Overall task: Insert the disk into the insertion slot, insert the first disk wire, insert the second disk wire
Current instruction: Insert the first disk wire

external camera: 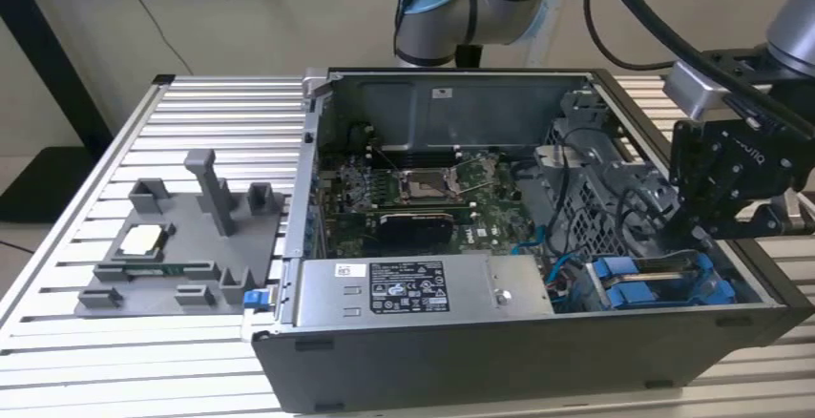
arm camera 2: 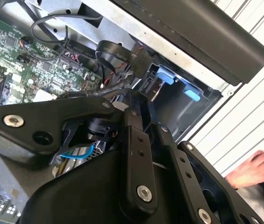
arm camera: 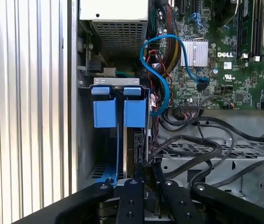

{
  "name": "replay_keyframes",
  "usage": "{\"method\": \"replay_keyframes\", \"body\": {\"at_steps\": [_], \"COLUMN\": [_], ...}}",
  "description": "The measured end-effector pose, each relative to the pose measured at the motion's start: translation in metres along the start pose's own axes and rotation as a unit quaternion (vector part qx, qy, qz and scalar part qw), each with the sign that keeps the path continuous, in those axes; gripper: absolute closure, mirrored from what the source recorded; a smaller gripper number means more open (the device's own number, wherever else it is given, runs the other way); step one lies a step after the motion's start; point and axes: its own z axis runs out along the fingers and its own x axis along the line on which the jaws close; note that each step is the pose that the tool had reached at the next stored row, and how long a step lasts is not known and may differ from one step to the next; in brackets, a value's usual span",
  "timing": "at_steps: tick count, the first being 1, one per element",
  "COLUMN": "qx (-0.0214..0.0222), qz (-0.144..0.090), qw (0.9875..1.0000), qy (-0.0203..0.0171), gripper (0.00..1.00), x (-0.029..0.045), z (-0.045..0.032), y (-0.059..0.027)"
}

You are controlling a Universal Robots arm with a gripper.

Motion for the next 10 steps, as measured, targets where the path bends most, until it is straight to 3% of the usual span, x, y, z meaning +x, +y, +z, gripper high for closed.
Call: {"method": "replay_keyframes", "body": {"at_steps": [10], "qx": [0.0], "qz": [0.0], "qw": [1.0], "qy": [-0.0001], "gripper": [0.81], "x": [0.0002], "z": [0.0027], "y": [-0.0005]}}
